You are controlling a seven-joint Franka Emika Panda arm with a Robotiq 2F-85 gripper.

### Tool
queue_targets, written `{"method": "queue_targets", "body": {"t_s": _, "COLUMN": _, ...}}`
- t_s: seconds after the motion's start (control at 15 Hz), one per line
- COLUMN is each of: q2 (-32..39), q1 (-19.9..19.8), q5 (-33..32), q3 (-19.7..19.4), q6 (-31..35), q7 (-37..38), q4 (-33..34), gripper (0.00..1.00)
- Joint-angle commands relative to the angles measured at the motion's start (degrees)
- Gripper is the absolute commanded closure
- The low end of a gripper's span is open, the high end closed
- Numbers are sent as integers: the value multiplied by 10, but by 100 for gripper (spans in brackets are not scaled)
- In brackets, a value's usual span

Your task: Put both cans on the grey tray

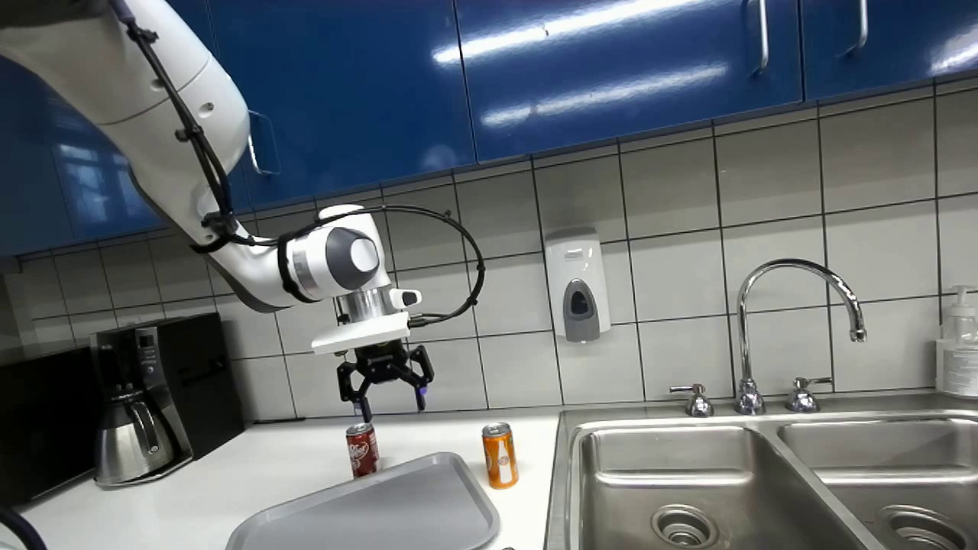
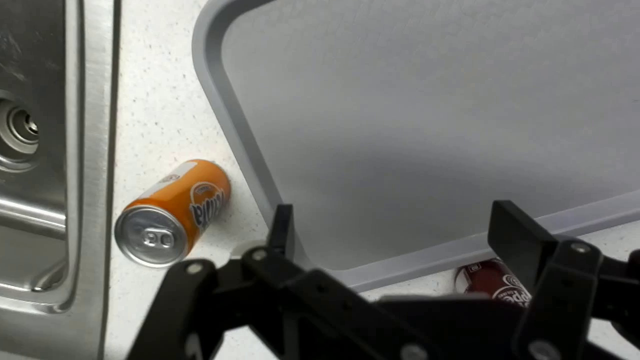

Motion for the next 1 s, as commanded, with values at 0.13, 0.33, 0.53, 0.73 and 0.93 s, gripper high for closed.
{"method": "queue_targets", "body": {"t_s": 0.13, "q2": 28, "q1": 7, "q5": 29, "q3": 17, "q6": 2, "q7": -63, "q4": 31, "gripper": 0}}
{"method": "queue_targets", "body": {"t_s": 0.33, "q2": 34, "q1": 11, "q5": 35, "q3": 26, "q6": 4, "q7": -86, "q4": 33, "gripper": 0}}
{"method": "queue_targets", "body": {"t_s": 0.53, "q2": 40, "q1": 13, "q5": 39, "q3": 33, "q6": 4, "q7": -106, "q4": 36, "gripper": 0}}
{"method": "queue_targets", "body": {"t_s": 0.73, "q2": 48, "q1": 16, "q5": 40, "q3": 38, "q6": 4, "q7": -115, "q4": 41, "gripper": 0}}
{"method": "queue_targets", "body": {"t_s": 0.93, "q2": 60, "q1": 19, "q5": 41, "q3": 45, "q6": -1, "q7": -116, "q4": 50, "gripper": 0}}
